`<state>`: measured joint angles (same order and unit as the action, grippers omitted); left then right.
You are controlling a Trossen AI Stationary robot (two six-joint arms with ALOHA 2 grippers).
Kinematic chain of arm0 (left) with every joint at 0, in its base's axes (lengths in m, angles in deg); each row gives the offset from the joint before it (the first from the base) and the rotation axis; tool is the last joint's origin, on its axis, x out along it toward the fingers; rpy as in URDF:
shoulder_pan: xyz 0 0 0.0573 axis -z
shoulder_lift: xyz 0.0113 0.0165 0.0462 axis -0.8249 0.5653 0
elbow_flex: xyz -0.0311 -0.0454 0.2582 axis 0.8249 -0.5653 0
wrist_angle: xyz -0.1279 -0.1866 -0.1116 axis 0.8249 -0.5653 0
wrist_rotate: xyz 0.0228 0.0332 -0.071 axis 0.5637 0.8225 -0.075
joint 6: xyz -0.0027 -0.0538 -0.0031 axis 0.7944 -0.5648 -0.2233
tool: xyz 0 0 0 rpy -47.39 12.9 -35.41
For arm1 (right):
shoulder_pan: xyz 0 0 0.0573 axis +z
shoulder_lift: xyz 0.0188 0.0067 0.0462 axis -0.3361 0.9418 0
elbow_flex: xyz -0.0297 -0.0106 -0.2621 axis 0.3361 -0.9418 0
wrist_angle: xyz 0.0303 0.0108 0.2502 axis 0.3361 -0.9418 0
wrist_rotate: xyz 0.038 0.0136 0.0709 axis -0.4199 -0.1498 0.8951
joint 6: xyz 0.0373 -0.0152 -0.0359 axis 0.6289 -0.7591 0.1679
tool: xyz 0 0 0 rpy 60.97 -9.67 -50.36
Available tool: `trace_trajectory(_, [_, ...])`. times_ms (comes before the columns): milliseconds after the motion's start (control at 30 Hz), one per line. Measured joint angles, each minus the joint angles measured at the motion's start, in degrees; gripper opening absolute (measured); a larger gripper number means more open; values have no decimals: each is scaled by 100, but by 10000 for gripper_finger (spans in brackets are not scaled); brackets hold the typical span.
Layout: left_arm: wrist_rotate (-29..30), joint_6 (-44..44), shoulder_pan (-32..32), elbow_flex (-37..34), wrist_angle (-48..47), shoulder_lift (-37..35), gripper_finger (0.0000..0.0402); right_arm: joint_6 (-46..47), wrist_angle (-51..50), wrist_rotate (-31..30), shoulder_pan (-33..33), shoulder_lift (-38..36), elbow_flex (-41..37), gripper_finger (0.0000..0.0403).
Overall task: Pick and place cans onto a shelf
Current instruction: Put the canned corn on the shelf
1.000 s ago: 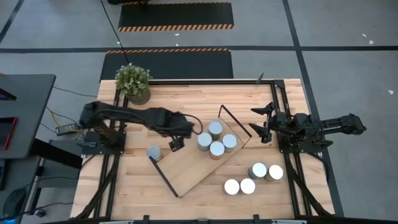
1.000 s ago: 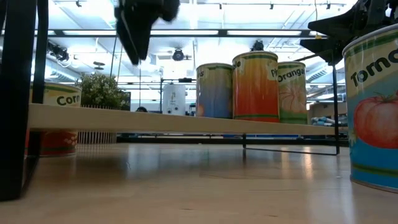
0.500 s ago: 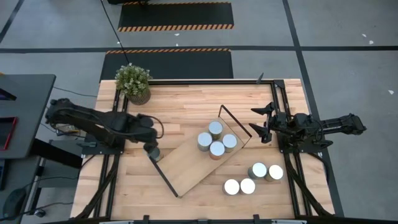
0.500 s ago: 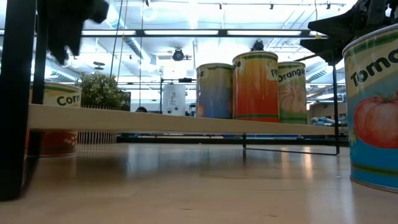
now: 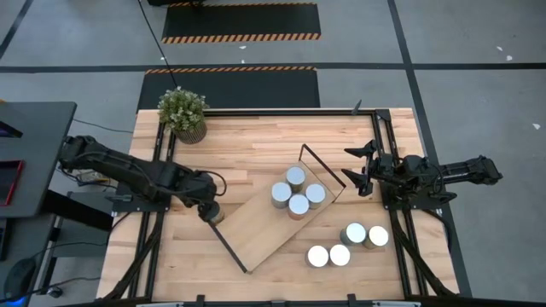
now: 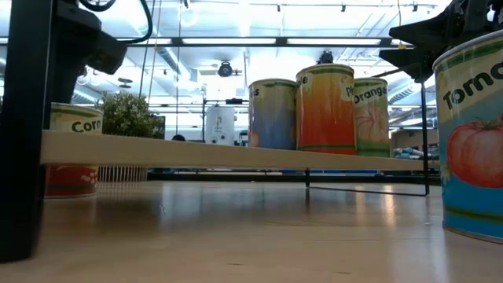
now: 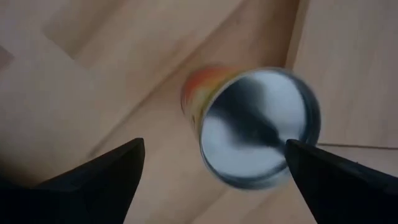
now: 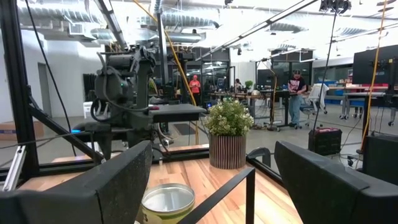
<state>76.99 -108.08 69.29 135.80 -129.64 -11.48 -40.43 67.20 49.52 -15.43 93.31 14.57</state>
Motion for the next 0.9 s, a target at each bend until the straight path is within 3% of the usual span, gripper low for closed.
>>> trace_trajectory(300, [976, 341, -18, 10, 56, -4, 393, 0, -2, 0, -1, 0, 0, 347])
trace_trajectory(467, [433, 466, -225, 138, -97, 20, 390, 0, -2, 0, -2, 0, 2, 347])
trace_trajectory(667, [391, 633, -293, 674, -935, -31, 379, 0, 0, 0, 0, 0, 0, 347])
trace_trajectory(900, [380, 733, -166, 687, -1820, -52, 377, 0, -1, 0, -2, 0, 0, 347])
